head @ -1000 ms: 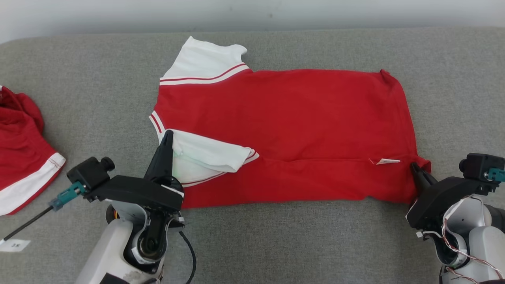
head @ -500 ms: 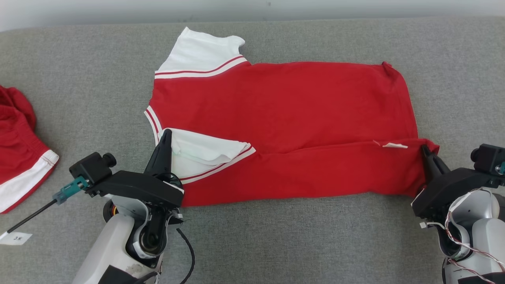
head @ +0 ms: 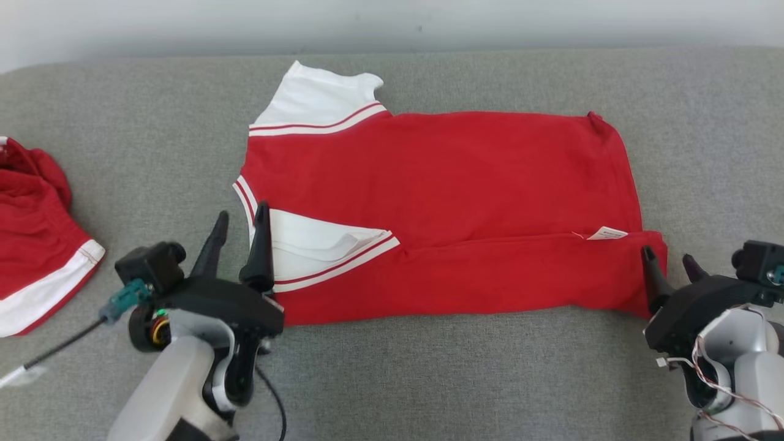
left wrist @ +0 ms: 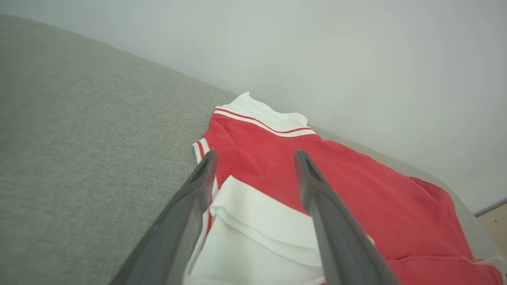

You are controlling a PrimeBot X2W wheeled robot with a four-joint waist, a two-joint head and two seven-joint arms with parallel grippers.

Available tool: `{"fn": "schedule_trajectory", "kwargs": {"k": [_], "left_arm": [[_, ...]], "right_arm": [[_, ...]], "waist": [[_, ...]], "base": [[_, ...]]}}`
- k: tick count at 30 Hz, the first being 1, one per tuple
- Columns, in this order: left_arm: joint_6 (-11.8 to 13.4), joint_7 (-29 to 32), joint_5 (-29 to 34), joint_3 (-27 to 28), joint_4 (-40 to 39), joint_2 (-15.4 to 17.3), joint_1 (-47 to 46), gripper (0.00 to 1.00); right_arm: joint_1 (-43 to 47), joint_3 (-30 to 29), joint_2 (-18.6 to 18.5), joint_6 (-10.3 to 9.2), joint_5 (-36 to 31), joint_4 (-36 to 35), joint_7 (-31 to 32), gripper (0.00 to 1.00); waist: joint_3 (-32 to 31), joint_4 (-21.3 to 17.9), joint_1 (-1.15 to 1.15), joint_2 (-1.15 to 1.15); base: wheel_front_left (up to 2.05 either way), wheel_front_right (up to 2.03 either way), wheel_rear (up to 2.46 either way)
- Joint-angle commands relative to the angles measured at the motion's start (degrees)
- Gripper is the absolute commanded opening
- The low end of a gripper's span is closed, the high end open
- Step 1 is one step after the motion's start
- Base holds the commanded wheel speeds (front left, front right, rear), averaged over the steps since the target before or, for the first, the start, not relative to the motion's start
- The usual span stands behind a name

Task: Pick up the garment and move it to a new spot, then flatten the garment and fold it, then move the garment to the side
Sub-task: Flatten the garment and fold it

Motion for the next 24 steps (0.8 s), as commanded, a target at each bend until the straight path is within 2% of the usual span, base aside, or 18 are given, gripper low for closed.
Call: {"fn": "schedule_trajectory", "kwargs": {"k": [1, 7, 15, 20, 24], "left_arm": [[1.1, -0.5, 2.6, -0.7, -0.1, 0.9, 2.1, 1.0], [6.7, 0.0, 11.4, -5.3, -0.9, 4.6, 7.2, 1.0], [11.4, 5.3, 15.5, -9.4, 0.1, 6.4, 9.0, 1.0], [11.7, 7.5, 15.5, -10.5, 0.7, 5.9, 8.1, 1.0], [11.9, 9.6, 14.9, -11.3, 1.1, 5.1, 7.9, 1.0]], "right_arm": [[1.5, -0.5, 0.1, -0.13, -0.5, -0.8, 0.6, 1.0], [5.5, -1.9, 0.3, -0.13, -3.2, -6.2, 5.7, 1.0], [6.1, -1.2, 0.5, -0.13, -6.5, -9.0, 11.0, 1.0], [3.8, -0.3, 0.6, -0.13, -8.7, -6.9, 12.1, 1.0], [2.5, 0.6, 0.8, -0.13, -9.2, -3.3, 15.7, 1.0]], "waist": [[-0.7, 0.3, 0.0, 0.0], [-1.7, 0.6, 0.0, 0.0], [-0.6, 0.9, 0.0, 0.0], [0.5, 1.1, 0.0, 0.0], [0.8, 1.4, 0.0, 0.0]], "base": [[0.0, 0.0, 0.0], [0.0, 0.0, 0.0], [0.0, 0.0, 0.0], [0.0, 0.0, 0.0], [0.0, 0.0, 0.0]]}}
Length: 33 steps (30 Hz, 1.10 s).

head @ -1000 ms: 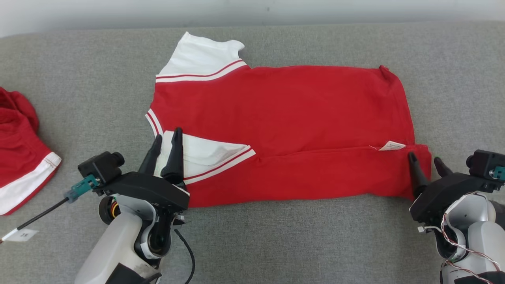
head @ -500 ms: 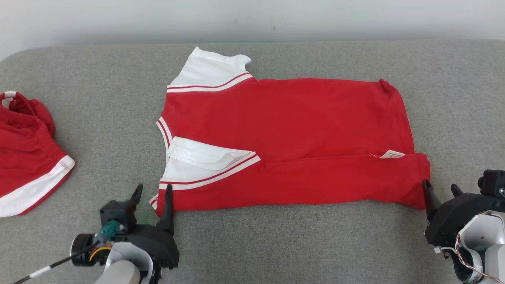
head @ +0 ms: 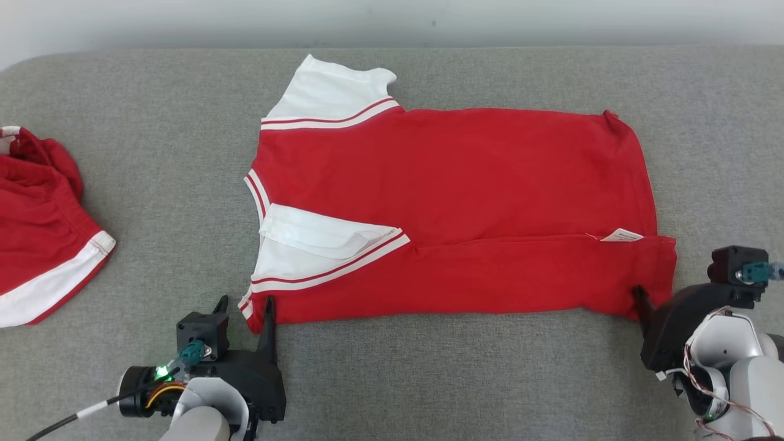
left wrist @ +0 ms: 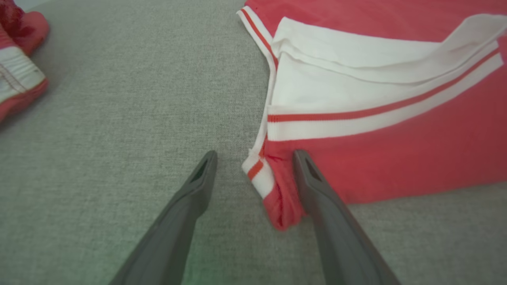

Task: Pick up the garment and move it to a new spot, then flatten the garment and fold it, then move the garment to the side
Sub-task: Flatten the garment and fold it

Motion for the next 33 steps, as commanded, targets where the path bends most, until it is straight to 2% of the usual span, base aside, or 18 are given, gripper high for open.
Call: {"fn": "schedule_trajectory", "kwargs": {"k": [1, 2, 3, 4, 5, 6, 7, 13, 18, 27, 29, 32, 33], "left_arm": [[-0.2, 1.5, -0.9, -0.8, 0.6, -0.5, 0.4, 1.0], [-0.4, 2.0, -1.1, -0.9, 0.6, -0.6, 0.5, 1.0], [-0.7, 2.6, -1.6, -1.0, 0.7, -0.7, 0.7, 0.91], [-0.9, 3.2, -1.5, -1.3, 0.8, -0.7, 0.8, 0.58], [-1.3, 3.6, -1.5, -1.5, 0.8, -0.7, 0.9, 0.0], [-1.7, 3.9, -1.8, -1.7, 0.8, -0.7, 1.1, 0.0], [-1.9, 4.2, -2.1, -1.7, 0.9, -0.7, 1.2, 0.0], [-2.1, 4.5, -4.3, -0.4, -0.8, 0.0, 2.8, 0.0], [-1.3, 5.3, -5.6, 0.8, -5.5, 1.8, 5.5, 0.0], [2.4, 7.9, -6.1, 0.5, -16.4, 6.2, 13.6, 0.0], [3.9, 8.6, -6.4, 0.2, -19.4, 6.9, 16.6, 0.0], [4.4, 8.9, -6.7, 0.0, -20.6, 7.2, 18.3, 0.0], [4.6, 9.0, -7.0, 0.0, -20.8, 7.3, 18.8, 0.15]], "right_arm": [[-0.4, 0.6, 0.4, -0.12, 0.8, 1.5, 1.7, 1.0], [-0.2, 0.9, 0.5, -0.11, 1.2, 2.0, 2.5, 1.0], [0.1, 1.2, 0.6, -0.03, 1.2, 2.6, 3.8, 1.0], [0.4, 1.6, 0.6, 0.0, 1.3, 3.1, 5.1, 1.0], [0.7, 1.8, 0.8, 0.01, 1.6, 3.2, 6.0, 1.0], [0.9, 2.2, 0.8, 0.02, 2.0, 2.8, 6.2, 0.38], [0.9, 2.6, 0.7, 0.03, 2.2, 2.2, 6.0, 0.0], [2.9, 1.2, -0.1, -0.05, 5.1, -2.2, 6.0, 0.0], [6.5, -0.4, -0.2, -0.06, 7.1, -8.1, 7.2, 0.0], [15.9, -3.5, 0.3, -0.07, 8.9, -17.2, 10.7, 0.0], [18.8, -3.5, 0.5, -0.07, 9.9, -18.1, 10.9, 0.0], [20.2, -3.0, 0.5, -0.07, 11.0, -17.6, 10.8, 0.0], [20.6, -2.9, 0.5, -0.07, 11.6, -17.1, 10.6, 0.0]], "waist": [[0.1, 0.3, 0.01, 0.0], [0.1, 0.3, 0.01, 0.0], [0.0, 0.4, 0.01, 0.0], [-0.2, 0.4, 0.01, 0.0], [-0.3, 0.5, 0.01, 0.0], [-0.4, 0.5, 0.01, 0.0], [-0.6, 0.5, 0.01, 0.0], [-2.4, 0.7, 0.01, 0.0], [-4.1, 0.9, 0.01, 0.0], [-6.3, 0.9, 0.01, 0.0], [-6.5, 0.8, 0.01, 0.0], [-6.5, 0.7, 0.01, 0.0], [-6.5, 0.6, 0.01, 0.0]], "base": [[0.0, 0.0, 0.0], [0.0, 0.0, 0.0], [0.0, 0.0, 0.0], [0.0, 0.0, 0.0], [0.0, 0.0, 0.0], [0.0, 0.0, 0.0], [0.0, 0.0, 0.0], [0.0, 0.0, 0.0], [0.0, 0.0, 0.0], [0.0, 0.0, 0.0], [0.0, 0.0, 0.0], [0.0, 0.0, 0.0], [0.0, 0.0, 0.0]]}}
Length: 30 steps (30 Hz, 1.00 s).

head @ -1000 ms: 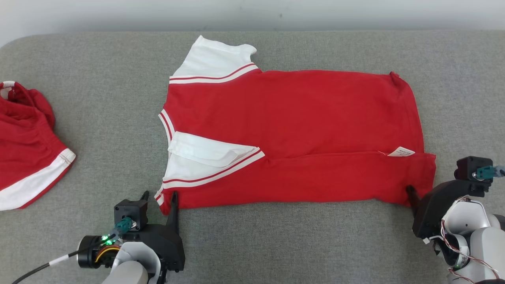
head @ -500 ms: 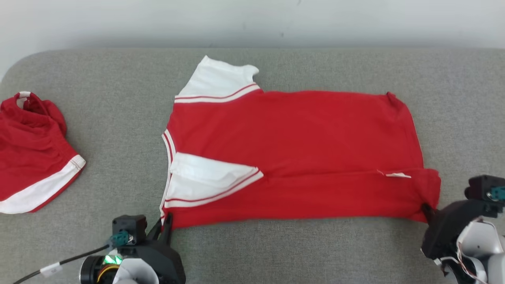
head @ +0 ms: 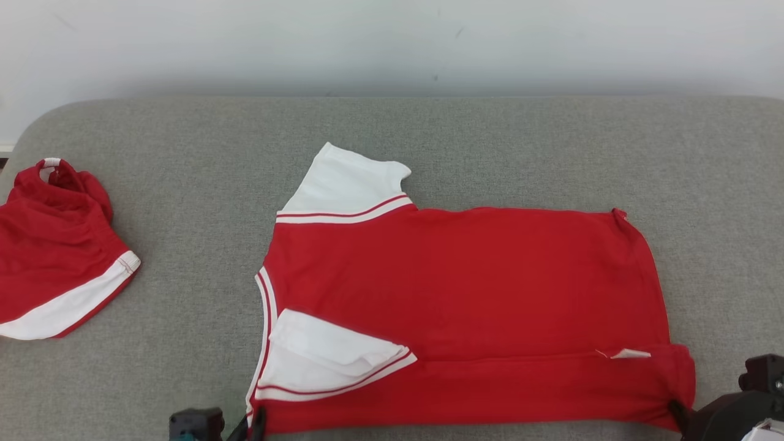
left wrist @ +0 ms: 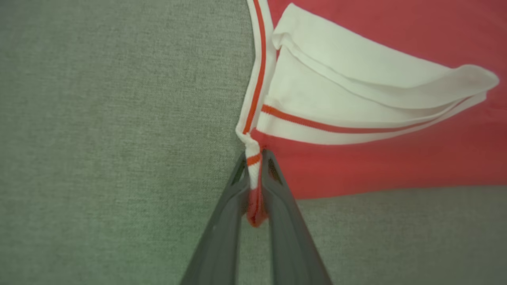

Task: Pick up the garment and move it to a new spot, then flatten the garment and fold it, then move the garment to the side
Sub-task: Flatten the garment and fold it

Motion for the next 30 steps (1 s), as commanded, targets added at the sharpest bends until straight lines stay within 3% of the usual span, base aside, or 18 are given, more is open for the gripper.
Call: {"fn": "schedule_trajectory", "kwargs": {"k": [1, 2, 3, 4, 11, 18, 24, 30], "left_arm": [[0.3, 0.2, -0.5, 0.0, 0.1, 0.5, 1.1, 0.33], [0.5, 0.1, -0.5, -0.1, 0.2, 0.6, 1.5, 0.83], [0.7, 0.1, -0.8, 0.0, 0.3, 0.4, 1.9, 1.0], [0.8, 0.0, -1.0, 0.1, 0.5, 0.3, 2.1, 1.0], [1.5, -1.6, -1.3, 1.8, 0.0, 0.9, 1.2, 1.0], [0.8, -1.0, -1.0, 3.7, -2.3, 2.7, -3.6, 1.0], [-1.3, 1.0, -0.6, 4.9, -1.4, 3.6, -12.6, 1.0], [-5.2, 5.3, -1.5, 4.6, 4.8, 1.9, -24.9, 1.0]], "right_arm": [[0.6, -0.1, -0.1, 0.01, 0.5, 0.6, -0.6, 0.0], [0.9, 0.0, -0.1, 0.01, 0.6, 1.1, -1.0, 0.13], [1.0, 0.2, 0.0, 0.01, 0.6, 1.7, -1.4, 0.45], [0.9, 0.3, 0.0, 0.01, 0.5, 2.3, -2.1, 1.0], [-1.5, -0.6, 0.0, 0.01, -1.9, 2.6, -4.2, 1.0], [-7.0, -2.0, 0.0, 0.01, -5.1, -3.4, -0.9, 1.0], [-16.1, 1.8, -1.0, 0.01, -7.1, -4.1, 2.3, 1.0], [-28.4, 6.2, -2.4, 0.02, -7.2, 4.0, 3.6, 1.0]], "waist": [[0.0, -0.1, 0.0, 0.0], [0.1, -0.1, 0.0, 0.0], [0.1, -0.1, 0.0, 0.0], [0.1, -0.1, 0.0, 0.0], [-0.2, 0.1, 0.0, 0.0], [0.1, 0.0, 0.0, 0.0], [2.5, -1.2, 0.0, 0.0], [7.9, -3.2, 0.0, 0.0]], "base": [[0.0, 0.0, 0.0], [0.0, 0.0, 0.0], [0.0, 0.0, 0.0], [0.0, 0.0, 0.0], [0.0, 0.0, 0.0], [0.0, 0.0, 0.0], [0.0, 0.0, 0.0], [0.0, 0.0, 0.0]]}}
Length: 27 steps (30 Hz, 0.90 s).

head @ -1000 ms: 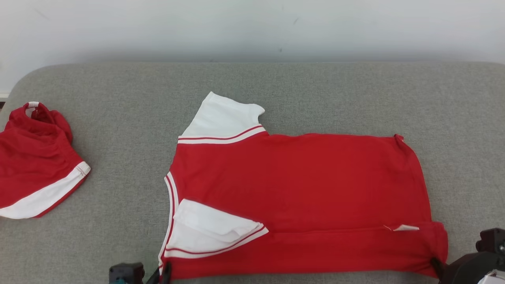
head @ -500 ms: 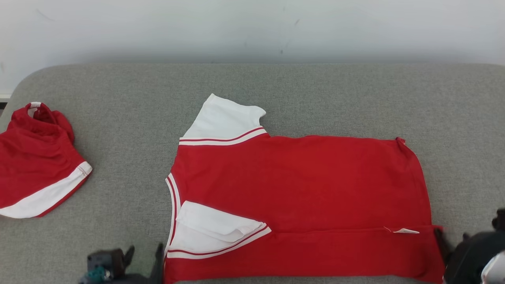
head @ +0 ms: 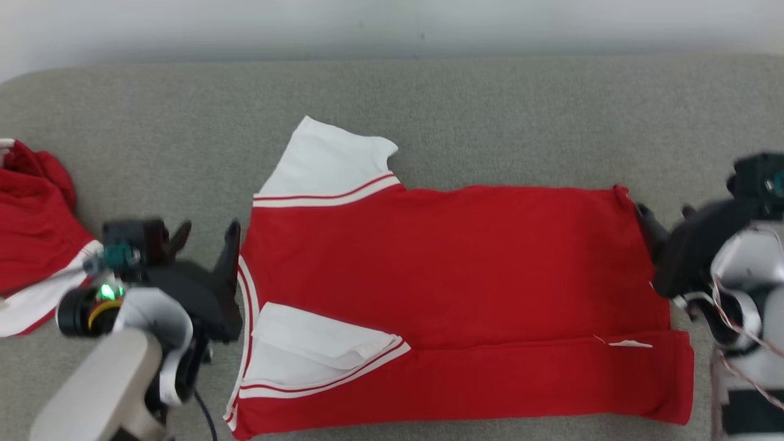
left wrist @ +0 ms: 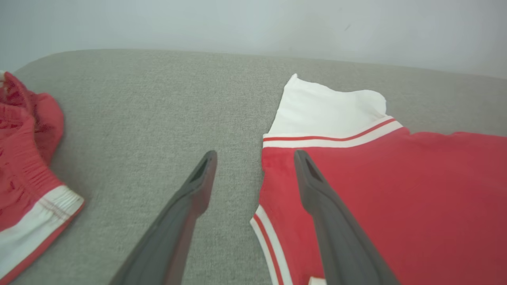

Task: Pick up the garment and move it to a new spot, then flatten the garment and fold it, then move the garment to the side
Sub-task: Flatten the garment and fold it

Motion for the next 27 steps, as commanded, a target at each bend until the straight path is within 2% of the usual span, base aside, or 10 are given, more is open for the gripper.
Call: {"fn": "schedule_trajectory", "kwargs": {"k": [1, 5, 10, 17, 21, 26, 27], "left_arm": [[-1.0, 0.4, -0.9, 0.1, 1.7, -0.9, -3.0, 1.0], [-3.9, 2.8, -0.2, -0.4, 7.1, -1.1, -10.9, 1.0], [-6.4, 4.1, 0.0, -0.1, 12.9, -0.9, -18.5, 1.0], [-8.9, 6.1, 0.3, -0.6, 17.3, -0.7, -24.7, 1.0], [-9.0, 7.6, 1.5, -1.6, 19.0, 0.0, -27.5, 1.0], [-7.6, 11.8, 2.3, -2.7, 21.6, 0.6, -29.3, 1.0], [-7.7, 13.5, 2.1, -3.2, 21.8, 0.5, -29.2, 0.85]], "right_arm": [[-3.1, 1.4, -0.1, 0.03, -0.1, 1.8, -0.1, 1.0], [-11.6, 5.0, 0.1, 0.02, 0.0, 7.7, -0.8, 1.0], [-19.6, 9.1, 0.8, 0.02, 0.5, 13.0, -2.4, 1.0], [-24.5, 13.2, 0.9, 0.02, 0.7, 16.4, -4.0, 1.0], [-25.8, 14.6, 0.3, 0.02, 1.3, 17.3, -4.9, 1.0], [-26.3, 16.0, 0.1, 0.03, 2.3, 17.2, -5.2, 1.0], [-26.2, 16.4, 0.0, 0.02, 2.5, 17.0, -4.8, 1.0]], "waist": [[4.3, -2.2, -0.01, -0.01], [9.0, -4.6, -0.01, -0.01], [13.9, -7.7, -0.01, -0.01], [17.8, -10.5, -0.01, -0.01], [19.2, -11.6, -0.01, -0.01], [20.0, -12.5, -0.01, -0.01], [20.1, -12.6, -0.01, -0.01]], "base": [[0.0, 0.0, 0.0], [0.0, 0.0, 0.0], [0.0, 0.0, 0.0], [0.0, 0.0, 0.0], [0.0, 0.0, 0.0], [0.0, 0.0, 0.0], [0.0, 0.0, 0.0]]}}
